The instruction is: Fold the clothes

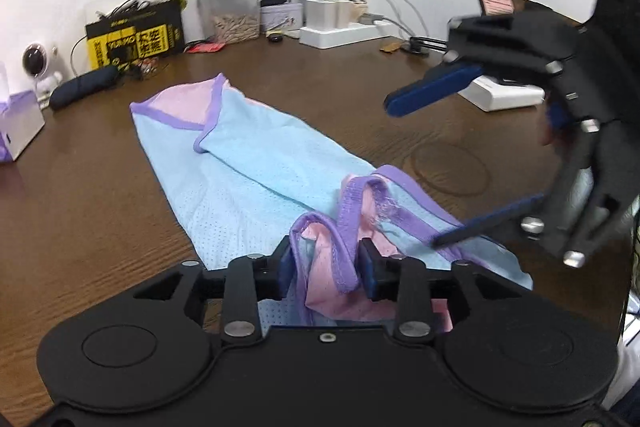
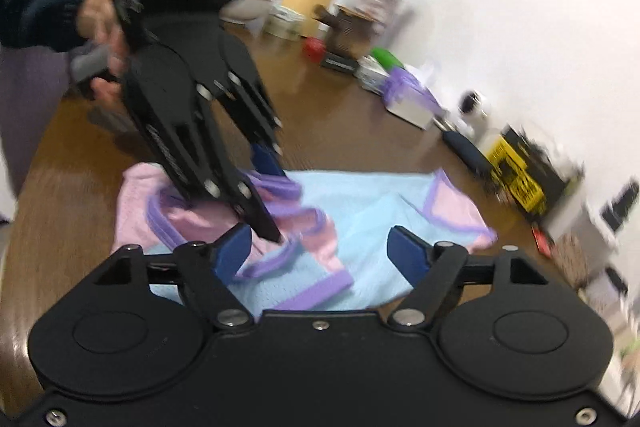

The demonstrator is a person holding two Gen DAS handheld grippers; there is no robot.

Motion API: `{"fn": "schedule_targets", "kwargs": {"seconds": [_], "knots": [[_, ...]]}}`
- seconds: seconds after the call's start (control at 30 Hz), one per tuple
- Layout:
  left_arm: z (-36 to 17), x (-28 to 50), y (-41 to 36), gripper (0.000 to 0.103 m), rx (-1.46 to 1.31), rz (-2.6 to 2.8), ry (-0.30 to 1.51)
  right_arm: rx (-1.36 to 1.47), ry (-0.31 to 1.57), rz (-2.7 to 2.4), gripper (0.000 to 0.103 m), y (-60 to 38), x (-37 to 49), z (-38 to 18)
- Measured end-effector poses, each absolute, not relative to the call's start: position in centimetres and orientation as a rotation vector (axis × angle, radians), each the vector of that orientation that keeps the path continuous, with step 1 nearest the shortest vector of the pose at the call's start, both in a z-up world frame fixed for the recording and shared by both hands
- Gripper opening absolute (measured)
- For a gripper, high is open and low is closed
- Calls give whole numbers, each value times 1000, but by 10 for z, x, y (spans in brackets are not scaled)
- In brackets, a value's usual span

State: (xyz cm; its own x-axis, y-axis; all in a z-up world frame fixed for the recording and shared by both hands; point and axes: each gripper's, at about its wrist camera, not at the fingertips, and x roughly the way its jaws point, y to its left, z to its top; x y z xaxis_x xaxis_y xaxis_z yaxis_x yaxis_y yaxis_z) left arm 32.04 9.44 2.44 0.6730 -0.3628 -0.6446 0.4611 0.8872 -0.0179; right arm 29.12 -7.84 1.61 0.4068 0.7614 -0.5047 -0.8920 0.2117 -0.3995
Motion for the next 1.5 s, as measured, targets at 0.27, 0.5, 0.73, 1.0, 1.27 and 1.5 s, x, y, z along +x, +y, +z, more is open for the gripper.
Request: {"fn": "schedule_targets", "kwargs": {"seconds": [0.27,0.5,0.73,1.0,1.27,1.5], "knots": [[30,327,105,57,62,-418,706,-738,353,1387,85,-57,301,41],[71,311,138,76,-120,-391,612,-662,297,1330,85,-78,301,62],[86,238,122,91,208,-520,404,-568,230,1333,85,-117,265,64],[31,188,75,91,610,-691,429,-548,399,1359,78,-102,257,9],[18,160,51,91,763,-678,390,-247,626,1389,14,-109,295,0],[0,104,35,92,956,-676,238,-50,774,1530,14,-134,273,-12]]}}
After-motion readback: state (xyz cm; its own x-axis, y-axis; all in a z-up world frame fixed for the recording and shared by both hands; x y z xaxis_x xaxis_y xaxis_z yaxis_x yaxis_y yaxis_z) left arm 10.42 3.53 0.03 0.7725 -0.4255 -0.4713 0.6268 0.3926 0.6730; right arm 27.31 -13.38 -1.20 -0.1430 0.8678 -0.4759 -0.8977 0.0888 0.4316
